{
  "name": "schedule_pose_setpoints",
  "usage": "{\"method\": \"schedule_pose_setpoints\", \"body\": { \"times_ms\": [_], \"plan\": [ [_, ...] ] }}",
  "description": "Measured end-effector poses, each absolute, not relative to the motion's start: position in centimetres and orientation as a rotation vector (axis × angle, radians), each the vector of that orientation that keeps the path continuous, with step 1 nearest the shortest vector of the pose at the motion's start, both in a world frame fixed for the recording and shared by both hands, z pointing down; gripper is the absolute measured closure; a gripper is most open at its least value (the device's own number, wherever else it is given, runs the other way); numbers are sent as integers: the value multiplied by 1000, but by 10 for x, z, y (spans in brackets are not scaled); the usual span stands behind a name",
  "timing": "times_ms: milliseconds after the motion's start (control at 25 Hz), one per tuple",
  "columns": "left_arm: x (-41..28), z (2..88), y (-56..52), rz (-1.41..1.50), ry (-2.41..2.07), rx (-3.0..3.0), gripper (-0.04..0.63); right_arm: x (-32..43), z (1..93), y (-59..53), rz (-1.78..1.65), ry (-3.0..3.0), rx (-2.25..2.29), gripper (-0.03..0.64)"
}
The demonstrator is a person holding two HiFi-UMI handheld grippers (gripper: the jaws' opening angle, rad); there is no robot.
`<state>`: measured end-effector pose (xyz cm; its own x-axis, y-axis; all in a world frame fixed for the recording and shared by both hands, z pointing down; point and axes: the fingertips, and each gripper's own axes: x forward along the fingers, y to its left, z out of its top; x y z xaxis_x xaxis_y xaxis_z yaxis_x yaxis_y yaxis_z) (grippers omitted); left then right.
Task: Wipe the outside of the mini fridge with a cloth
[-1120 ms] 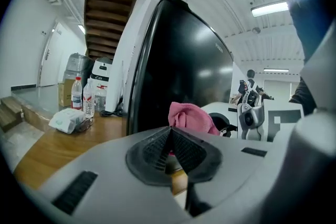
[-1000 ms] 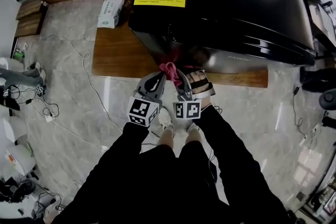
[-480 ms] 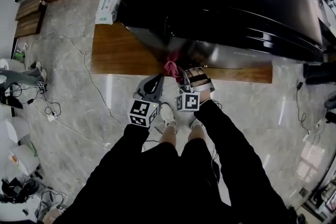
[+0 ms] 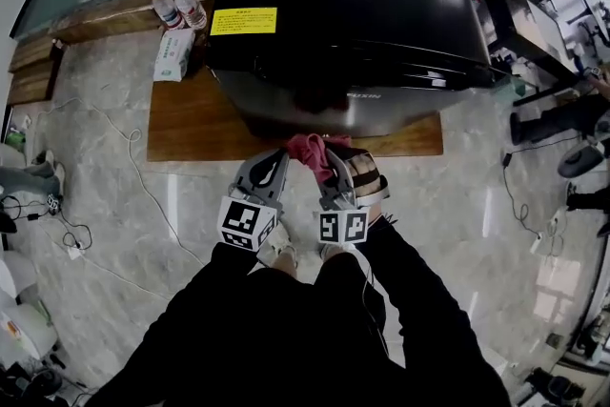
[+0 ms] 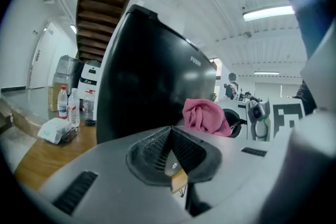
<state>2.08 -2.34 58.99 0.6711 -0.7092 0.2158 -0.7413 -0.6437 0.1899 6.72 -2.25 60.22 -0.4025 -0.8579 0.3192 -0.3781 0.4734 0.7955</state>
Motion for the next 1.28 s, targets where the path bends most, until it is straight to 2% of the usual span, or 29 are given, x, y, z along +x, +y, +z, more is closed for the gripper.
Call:
{"method": "schedule_pose_setpoints", "body": {
  "times_ms": [280, 520, 920, 1280],
  "plan": [
    [115, 493, -7, 23, -1026, 2765, 589, 180, 471, -15, -968, -1828, 1301, 523],
    [173, 440, -6, -91, -1024, 2831, 589, 243, 408, -21, -1118, -1757, 1384, 523],
    [211, 454, -19, -58, -1168, 2756, 589, 270, 420, -48, -1226, -1833, 1328, 525],
    [217, 519, -24, 6, -1260, 2648, 589, 270, 495, -50, -1191, -1951, 1188, 526]
  ]
}}
